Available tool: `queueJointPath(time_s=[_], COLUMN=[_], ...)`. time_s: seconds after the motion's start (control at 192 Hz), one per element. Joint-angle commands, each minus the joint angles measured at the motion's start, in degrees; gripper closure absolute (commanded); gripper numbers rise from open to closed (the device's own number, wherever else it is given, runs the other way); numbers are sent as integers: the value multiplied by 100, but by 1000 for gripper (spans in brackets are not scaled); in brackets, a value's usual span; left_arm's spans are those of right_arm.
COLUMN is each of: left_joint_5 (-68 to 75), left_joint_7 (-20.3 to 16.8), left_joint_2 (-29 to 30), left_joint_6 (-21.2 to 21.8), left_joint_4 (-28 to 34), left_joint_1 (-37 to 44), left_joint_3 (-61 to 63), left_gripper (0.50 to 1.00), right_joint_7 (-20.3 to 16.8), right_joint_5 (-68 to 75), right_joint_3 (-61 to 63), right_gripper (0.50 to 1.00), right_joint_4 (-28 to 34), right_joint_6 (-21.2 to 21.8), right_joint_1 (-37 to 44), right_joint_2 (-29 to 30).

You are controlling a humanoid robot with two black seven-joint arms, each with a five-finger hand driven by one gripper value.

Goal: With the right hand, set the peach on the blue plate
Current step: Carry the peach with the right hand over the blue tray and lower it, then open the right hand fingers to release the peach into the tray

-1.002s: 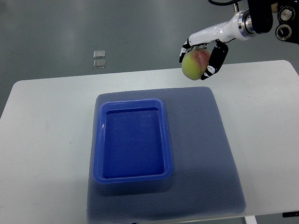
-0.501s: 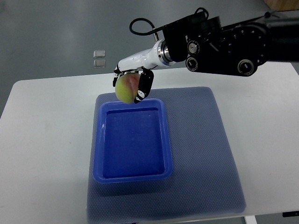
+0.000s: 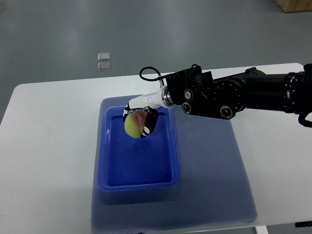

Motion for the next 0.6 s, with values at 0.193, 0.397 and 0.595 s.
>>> queueJointPath(time_s=[0.193,0.397,0.595], left_joint_5=[1,10,1], left_joint_7=[-1,-1,-1], left_joint_2=[0,0,0], left_joint_6=[0,0,0], left_joint_4=[0,-9,8], left_joint_1=[-1,-1,-1], left_joint_3=[0,9,9], left_gripper=[500,500,500], right_joint_7=[12,48,48], right_joint_5=[-7,-7,2], right_joint_3=[144,179,302], right_gripper=[961,730,611], right_joint_4=[-130,-130,-139], right_joint_6=[-49,-164,-155], right_joint_1=[-375,-542,-577], right_joint_2=[0,0,0])
